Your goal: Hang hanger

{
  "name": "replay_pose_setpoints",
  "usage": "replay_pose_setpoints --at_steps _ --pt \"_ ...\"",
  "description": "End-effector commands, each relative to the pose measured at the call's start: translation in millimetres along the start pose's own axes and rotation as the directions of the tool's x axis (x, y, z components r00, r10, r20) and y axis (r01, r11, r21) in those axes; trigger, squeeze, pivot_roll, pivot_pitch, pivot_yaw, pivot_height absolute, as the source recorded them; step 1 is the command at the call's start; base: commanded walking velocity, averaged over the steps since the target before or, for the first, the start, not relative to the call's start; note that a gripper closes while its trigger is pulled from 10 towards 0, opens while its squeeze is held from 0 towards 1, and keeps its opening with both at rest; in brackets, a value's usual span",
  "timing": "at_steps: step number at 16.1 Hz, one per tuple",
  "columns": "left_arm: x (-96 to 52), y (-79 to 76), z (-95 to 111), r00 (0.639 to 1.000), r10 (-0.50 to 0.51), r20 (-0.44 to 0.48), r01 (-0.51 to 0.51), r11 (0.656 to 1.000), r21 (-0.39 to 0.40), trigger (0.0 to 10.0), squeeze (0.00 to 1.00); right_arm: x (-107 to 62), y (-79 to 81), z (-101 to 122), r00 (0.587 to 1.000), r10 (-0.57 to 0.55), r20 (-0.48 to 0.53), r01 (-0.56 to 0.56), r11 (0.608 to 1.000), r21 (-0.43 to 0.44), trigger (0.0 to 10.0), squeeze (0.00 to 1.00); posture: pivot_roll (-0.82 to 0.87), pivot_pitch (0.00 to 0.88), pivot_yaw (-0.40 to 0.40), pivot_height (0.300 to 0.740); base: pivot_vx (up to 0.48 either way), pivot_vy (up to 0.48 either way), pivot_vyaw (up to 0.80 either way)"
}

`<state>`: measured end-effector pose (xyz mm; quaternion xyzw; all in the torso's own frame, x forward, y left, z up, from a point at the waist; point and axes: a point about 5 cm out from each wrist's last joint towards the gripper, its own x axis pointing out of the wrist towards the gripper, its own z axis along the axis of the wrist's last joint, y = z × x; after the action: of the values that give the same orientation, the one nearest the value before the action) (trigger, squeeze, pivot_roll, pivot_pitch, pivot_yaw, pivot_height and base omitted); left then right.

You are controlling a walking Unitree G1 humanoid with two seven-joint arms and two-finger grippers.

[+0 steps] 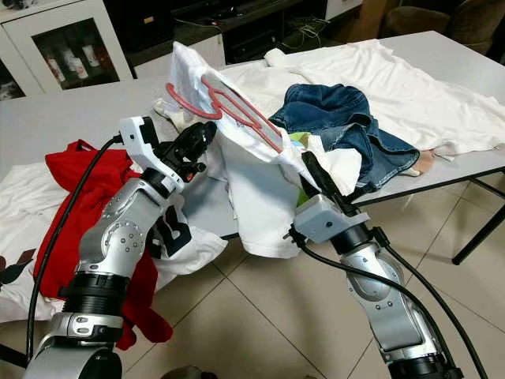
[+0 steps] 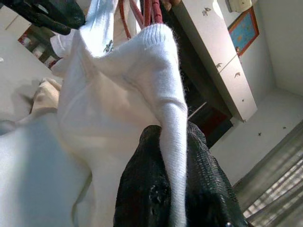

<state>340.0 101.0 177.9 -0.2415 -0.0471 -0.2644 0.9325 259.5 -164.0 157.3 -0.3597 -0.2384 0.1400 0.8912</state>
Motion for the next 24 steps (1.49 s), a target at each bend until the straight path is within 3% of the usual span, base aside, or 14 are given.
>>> replay_pose_setpoints --at_steps 1,3,4,5,9,11,13,16,17,18,19,24 --pt "2.2 0.9 5.5 1.0 0.002 0.004 -0.002 1.0 0.03 10.0 0.0 2.8 -1.8 6.0 0.999 -0.004 0.038 0.004 1.0 0.001 10.0 0.0 0.05 0.006 0.116 0.74 0.0 0.0 0.0" --pt "1.4 -0.9 5.2 1.0 -0.009 0.006 0.009 0.999 0.034 10.0 0.0 2.3 3.8 5.5 0.999 0.021 0.031 -0.021 0.999 -0.027 10.0 0.0 0.05 0.006 0.116 0.74 0.0 0.0 0.0" --pt "0.8 -2.3 6.1 1.0 -0.024 0.014 0.023 0.999 0.026 10.0 0.17 2.4 4.8 3.3 1.0 0.022 0.014 -0.021 0.999 -0.045 10.0 0.0 0.05 0.006 0.116 0.74 0.0 0.0 0.0" --pt "0.3 -3.6 6.7 0.999 -0.035 0.02 0.034 0.999 0.024 10.0 1.0 3.1 5.0 2.3 1.0 0.021 0.008 -0.02 0.999 -0.049 10.0 0.0 0.05 0.009 0.118 0.74 0.0 0.0 0.0" --pt "0.8 -6.3 6.0 0.999 -0.047 0.016 0.046 0.999 0.022 10.0 1.0 3.9 3.6 -0.6 1.0 0.013 -0.012 -0.013 0.998 -0.065 10.0 0.0 0.05 0.01 0.117 0.74 0.0 0.0 0.0" --pt "0.8 -5.4 5.3 0.999 -0.04 0.009 0.039 0.999 0.024 10.0 0.0 4.3 2.3 -2.0 1.0 -0.002 -0.02 0.0 0.998 -0.07 10.0 0.0 0.05 0.01 0.116 0.74 0.0 0.0 0.0" --pt "0.5 -4.4 5.0 0.999 -0.032 0.005 0.032 0.999 0.033 10.0 0.0 5.2 -5.1 -12.4 0.994 -0.059 -0.093 0.053 0.996 -0.07 10.0 0.0 0.05 0.008 0.115 0.74 0.0 0.0 0.0" --pt "0.0 -5.9 4.8 0.999 -0.045 0.006 0.045 0.998 0.033 10.0 0.0 6.3 -9.3 -12.2 0.995 -0.066 -0.077 0.061 0.996 -0.069 10.0 0.0 0.05 0.008 0.115 0.74 0.0 0.0 0.0" --pt "-0.1 -5.9 4.9 0.999 -0.045 0.006 0.045 0.998 0.034 10.0 0.27 6.0 -7.7 -9.5 0.997 -0.057 -0.058 0.053 0.996 -0.066 10.0 0.0 0.06 0.006 0.116 0.74 0.0 0.0 0.0" --pt "0.2 -5.1 5.2 0.999 -0.04 0.006 0.04 0.999 0.036 10.0 0.24 5.0 -3.3 -4.7 0.999 -0.037 -0.028 0.035 0.997 -0.066 10.0 0.0 0.06 0.006 0.116 0.74 0.0 0.0 0.0" --pt "0.4 -4.6 5.5 0.999 -0.036 0.006 0.036 0.999 0.036 10.0 0.0 4.6 0.2 -2.8 0.999 -0.025 -0.02 0.023 0.997 -0.075 10.0 0.0 0.05 0.006 0.117 0.74 0.0 0.0 0.0" --pt "0.2 -5.7 5.2 0.999 -0.043 0.003 0.042 0.998 0.038 10.0 0.0 5.1 2.5 -2.4 1.0 -0.021 -0.02 0.019 0.996 -0.088 10.0 0.0 0.06 0.009 0.119 0.74 0.0 0.0 0.0"
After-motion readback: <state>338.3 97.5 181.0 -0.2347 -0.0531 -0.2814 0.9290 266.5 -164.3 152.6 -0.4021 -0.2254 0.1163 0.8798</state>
